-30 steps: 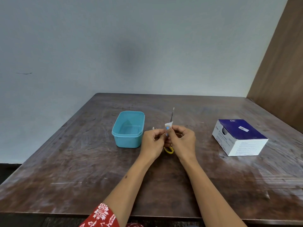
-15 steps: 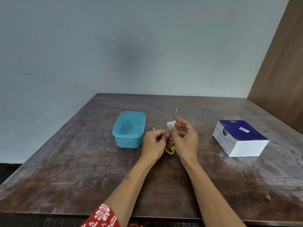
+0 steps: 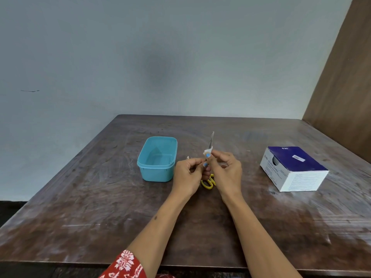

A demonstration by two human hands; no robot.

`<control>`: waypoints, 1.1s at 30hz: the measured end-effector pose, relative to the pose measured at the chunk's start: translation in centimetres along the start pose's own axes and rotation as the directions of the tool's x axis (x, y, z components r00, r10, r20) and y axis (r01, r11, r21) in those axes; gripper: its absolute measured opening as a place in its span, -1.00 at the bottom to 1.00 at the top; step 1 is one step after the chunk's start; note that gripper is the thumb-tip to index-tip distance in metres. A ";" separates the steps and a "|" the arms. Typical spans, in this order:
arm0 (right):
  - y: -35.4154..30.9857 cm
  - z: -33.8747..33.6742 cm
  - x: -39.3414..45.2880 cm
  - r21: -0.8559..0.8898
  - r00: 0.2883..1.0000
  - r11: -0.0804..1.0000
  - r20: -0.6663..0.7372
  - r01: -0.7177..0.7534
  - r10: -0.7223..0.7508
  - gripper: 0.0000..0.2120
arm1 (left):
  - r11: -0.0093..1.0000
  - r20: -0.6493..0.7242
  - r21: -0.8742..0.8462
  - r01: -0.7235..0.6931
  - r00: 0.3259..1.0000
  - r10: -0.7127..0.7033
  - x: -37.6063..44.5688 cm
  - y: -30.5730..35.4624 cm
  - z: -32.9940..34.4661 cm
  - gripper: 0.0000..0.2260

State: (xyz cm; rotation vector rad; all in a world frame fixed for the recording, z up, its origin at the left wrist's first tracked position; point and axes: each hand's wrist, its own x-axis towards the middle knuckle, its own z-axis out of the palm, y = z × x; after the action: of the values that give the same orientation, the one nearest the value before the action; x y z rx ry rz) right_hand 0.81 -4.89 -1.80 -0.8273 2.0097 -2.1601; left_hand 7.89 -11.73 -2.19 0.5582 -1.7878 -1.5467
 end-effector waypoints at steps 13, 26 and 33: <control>-0.8 -0.1 -0.2 0.091 0.993 0.990 0.044 -0.109 0.106 -0.84 | 0.998 0.000 0.059 -0.004 1.000 0.004 0.0 0.2 0.0 -0.86; 0.7 0.2 -0.1 -0.422 0.945 0.846 0.111 0.325 -0.308 -0.89 | 0.841 -0.116 0.432 -0.327 0.904 0.411 -0.4 0.5 -0.2 -0.73; 0.7 0.0 -0.3 -0.528 0.937 0.775 0.213 0.348 -0.276 -0.86 | 0.893 -0.181 0.325 -0.313 0.906 0.383 -0.3 0.9 -0.3 -0.83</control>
State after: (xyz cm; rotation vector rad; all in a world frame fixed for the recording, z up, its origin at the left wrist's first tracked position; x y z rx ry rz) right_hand 0.89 -4.88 -2.51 -1.4196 2.6359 -1.5685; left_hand 8.38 -11.53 -1.33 0.5005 -1.8153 -0.9364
